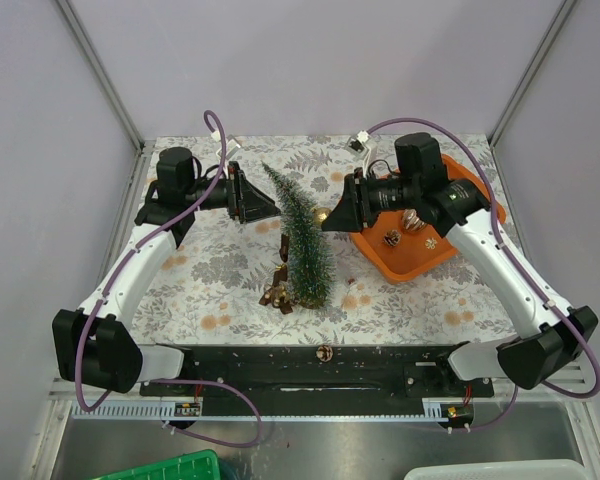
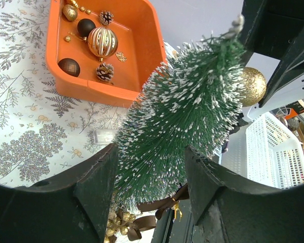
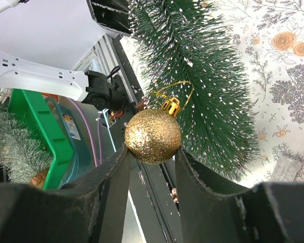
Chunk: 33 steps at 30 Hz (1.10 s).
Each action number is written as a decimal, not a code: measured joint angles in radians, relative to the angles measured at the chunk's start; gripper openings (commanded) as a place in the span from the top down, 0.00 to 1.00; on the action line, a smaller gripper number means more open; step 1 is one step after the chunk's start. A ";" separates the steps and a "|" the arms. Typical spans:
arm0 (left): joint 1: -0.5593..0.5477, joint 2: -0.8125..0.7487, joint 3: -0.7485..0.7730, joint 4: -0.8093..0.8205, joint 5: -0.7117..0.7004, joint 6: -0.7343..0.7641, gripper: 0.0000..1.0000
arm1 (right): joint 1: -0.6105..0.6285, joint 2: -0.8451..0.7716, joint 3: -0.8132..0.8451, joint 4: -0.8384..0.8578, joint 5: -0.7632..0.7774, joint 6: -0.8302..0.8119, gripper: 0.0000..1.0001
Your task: Decorate the small christmas tree
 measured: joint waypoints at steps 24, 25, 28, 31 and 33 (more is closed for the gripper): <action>-0.060 0.000 0.000 0.004 0.000 0.000 0.45 | 0.002 0.048 0.190 -0.139 0.002 -0.079 0.82; -0.063 0.000 0.000 0.006 0.000 -0.001 0.46 | 0.002 0.054 0.200 -0.146 0.002 -0.083 0.82; -0.066 0.000 0.000 0.011 0.000 -0.001 0.46 | 0.002 0.064 0.213 -0.153 0.002 -0.092 0.82; -0.066 0.000 0.000 0.012 0.000 -0.001 0.46 | 0.002 0.075 0.216 -0.161 0.002 -0.098 0.83; -0.066 0.000 0.000 0.012 0.000 -0.001 0.47 | 0.002 0.084 0.216 -0.166 0.002 -0.101 0.83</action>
